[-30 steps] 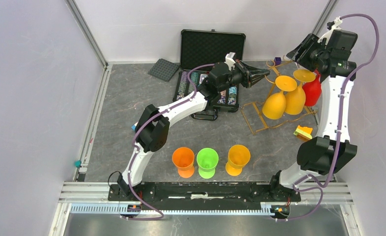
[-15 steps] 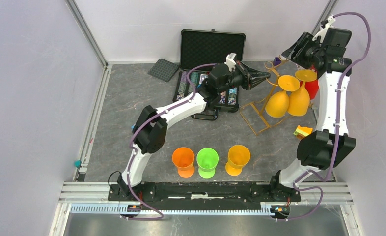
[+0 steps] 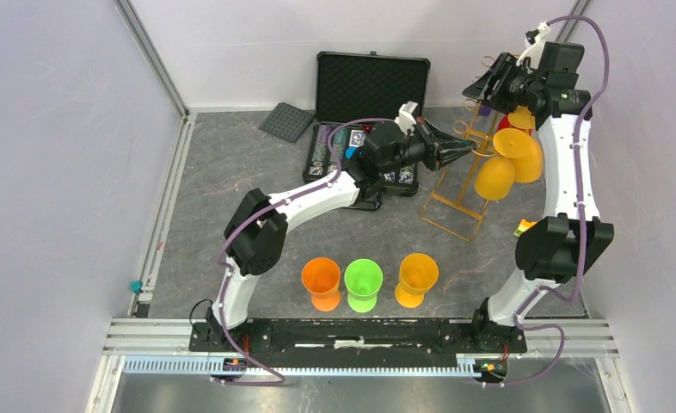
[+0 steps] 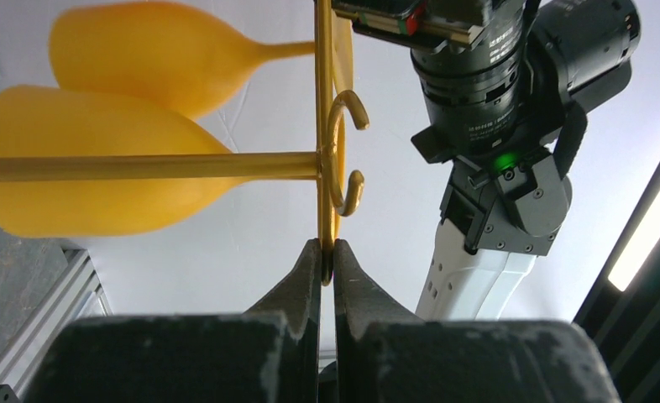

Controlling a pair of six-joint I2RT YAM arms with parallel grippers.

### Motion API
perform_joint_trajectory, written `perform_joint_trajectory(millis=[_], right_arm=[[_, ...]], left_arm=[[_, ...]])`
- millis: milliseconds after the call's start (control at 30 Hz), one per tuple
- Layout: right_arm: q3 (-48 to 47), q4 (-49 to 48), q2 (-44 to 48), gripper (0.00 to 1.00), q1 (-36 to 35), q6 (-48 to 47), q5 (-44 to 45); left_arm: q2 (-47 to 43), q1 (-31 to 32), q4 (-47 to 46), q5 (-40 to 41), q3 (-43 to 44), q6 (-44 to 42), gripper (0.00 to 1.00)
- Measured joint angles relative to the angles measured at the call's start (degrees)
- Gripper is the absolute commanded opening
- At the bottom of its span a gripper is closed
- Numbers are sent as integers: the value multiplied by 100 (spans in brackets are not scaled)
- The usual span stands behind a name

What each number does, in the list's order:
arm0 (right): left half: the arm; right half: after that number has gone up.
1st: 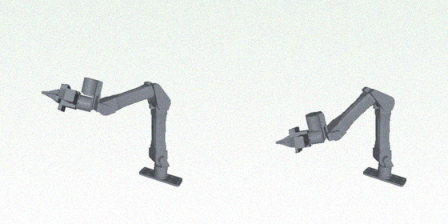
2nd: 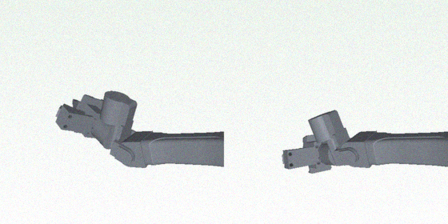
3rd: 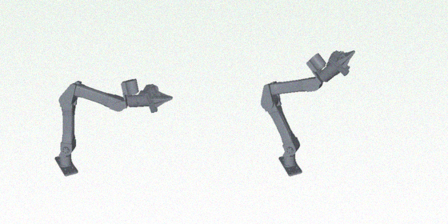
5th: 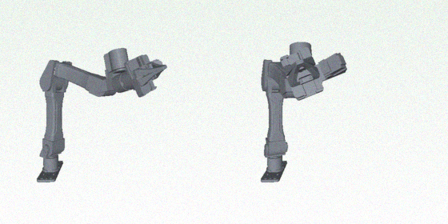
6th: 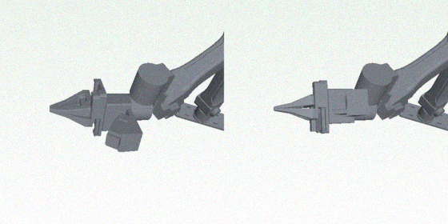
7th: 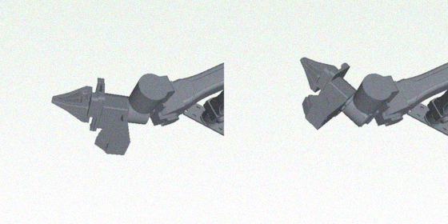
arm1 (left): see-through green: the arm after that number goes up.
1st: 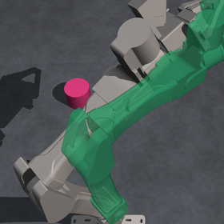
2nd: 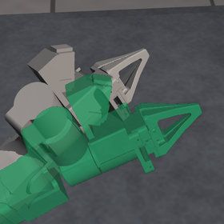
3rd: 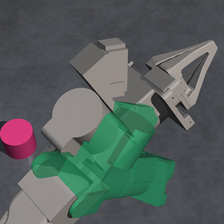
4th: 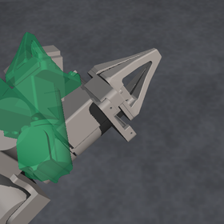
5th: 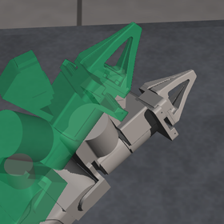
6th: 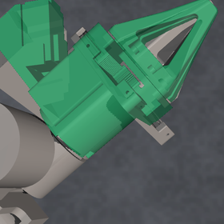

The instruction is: Place the wine glass upside down on the wine glass rack

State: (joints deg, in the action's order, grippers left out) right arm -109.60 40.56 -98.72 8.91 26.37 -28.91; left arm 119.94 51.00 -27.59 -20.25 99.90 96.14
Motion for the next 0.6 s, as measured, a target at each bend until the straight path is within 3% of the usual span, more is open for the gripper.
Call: perform_joint_trajectory(millis=[100,333,600], right_arm=[[-107,68,-79,57,-70,-4,-138],[-245,310,-79,62,-116,-166,-155],[-280,496,-20,69,-129,-426,-15]], left_arm=[[0,37,-26,-4,-13,0,2],[-168,72,-133,17,-339,2,38],[-247,116,-120,20,-560,0,53]])
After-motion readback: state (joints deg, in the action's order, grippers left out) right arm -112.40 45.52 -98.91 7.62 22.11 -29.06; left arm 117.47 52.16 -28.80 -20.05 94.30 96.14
